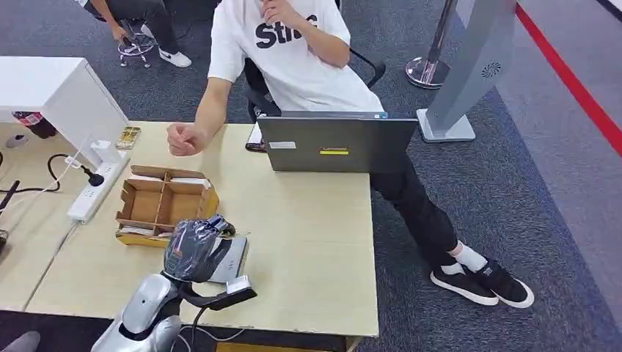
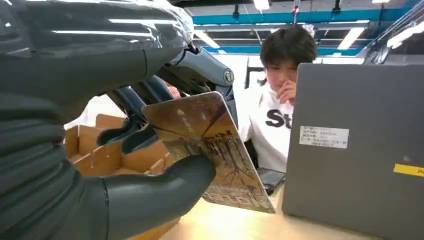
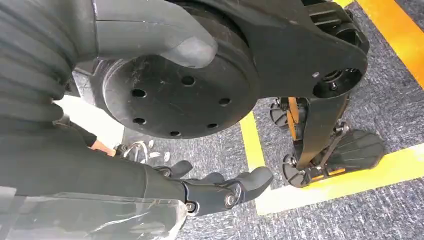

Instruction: Pass the card to the sensor for recognition and then transmit it.

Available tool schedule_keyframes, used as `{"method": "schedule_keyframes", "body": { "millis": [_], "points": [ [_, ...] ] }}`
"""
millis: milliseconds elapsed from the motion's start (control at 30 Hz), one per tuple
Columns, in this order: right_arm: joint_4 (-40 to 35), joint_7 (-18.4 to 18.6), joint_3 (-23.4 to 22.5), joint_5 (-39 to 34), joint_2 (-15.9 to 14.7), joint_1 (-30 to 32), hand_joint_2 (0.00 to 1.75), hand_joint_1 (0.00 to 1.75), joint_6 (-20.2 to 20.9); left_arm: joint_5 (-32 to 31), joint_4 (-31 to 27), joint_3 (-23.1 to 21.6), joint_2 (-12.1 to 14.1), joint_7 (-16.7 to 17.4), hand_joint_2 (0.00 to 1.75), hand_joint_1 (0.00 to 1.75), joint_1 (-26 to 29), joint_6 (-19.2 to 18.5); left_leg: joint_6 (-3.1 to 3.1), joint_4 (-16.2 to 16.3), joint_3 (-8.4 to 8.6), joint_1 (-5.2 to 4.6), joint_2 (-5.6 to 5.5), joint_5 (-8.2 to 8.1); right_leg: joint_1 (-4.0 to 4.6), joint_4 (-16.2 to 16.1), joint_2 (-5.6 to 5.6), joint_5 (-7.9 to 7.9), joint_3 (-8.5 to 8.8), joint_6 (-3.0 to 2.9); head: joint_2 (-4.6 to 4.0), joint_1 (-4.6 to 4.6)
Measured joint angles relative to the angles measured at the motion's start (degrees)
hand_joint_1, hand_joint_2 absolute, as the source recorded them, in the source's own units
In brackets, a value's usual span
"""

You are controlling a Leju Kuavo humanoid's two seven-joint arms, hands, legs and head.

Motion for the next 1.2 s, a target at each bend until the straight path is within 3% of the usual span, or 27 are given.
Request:
{"method": "schedule_keyframes", "body": {
  "millis": [100, 333, 500, 800, 1200],
  "points": [
    [0.0, 0.0, 0.1, 0.0, 0.0, 0.0, 1.75, 0.00, 0.0, -0.1, 0.3, -0.1, -0.2, 0.2, 1.75, 1.75, 0.0, -0.6, 0.00, 0.0, 0.00, 0.00, 0.00, 0.00, 0.00, 0.0, 0.00, 0.00, 0.00, 0.00, 0.00, -0.02],
    [0.1, 0.0, 1.0, 0.0, 0.0, -0.2, 1.75, 0.00, 0.1, -3.6, 3.7, -1.3, -0.4, 4.9, 1.75, 1.75, -1.0, -7.0, 0.00, 0.0, 0.01, 0.00, 0.00, 0.00, 0.00, 0.0, 0.00, 0.00, 0.01, 0.00, 0.00, 0.00],
    [0.2, 0.3, 1.5, 0.0, -0.1, -0.3, 1.75, 0.00, 0.1, -4.0, 7.4, -2.1, -0.4, 6.0, 1.75, 1.75, -2.4, -9.7, 0.00, 0.0, 0.01, 0.00, 0.00, 0.00, 0.00, 0.0, -0.01, 0.00, 0.01, 0.00, 0.00, 0.02],
    [0.2, 0.5, 2.6, -0.1, -0.2, -0.6, 1.75, 0.00, 0.1, -4.0, 10.4, -3.2, -0.5, 6.5, 1.75, 1.75, -4.6, -11.6, 0.00, 0.0, 0.06, 0.00, -0.02, 0.00, 0.00, 0.0, -0.05, 0.00, 0.09, 0.00, 0.00, 0.00],
    [0.2, 0.5, 2.8, -0.1, -0.2, -0.6, 1.75, 0.00, 0.1, -4.0, 11.0, -3.3, -0.7, 6.6, 1.75, 1.75, -5.1, -11.4, -0.02, 0.0, 0.17, 0.00, -0.03, 0.03, 0.00, 0.0, -0.06, 0.01, 0.19, -0.01, 0.00, 0.00]
  ]
}}
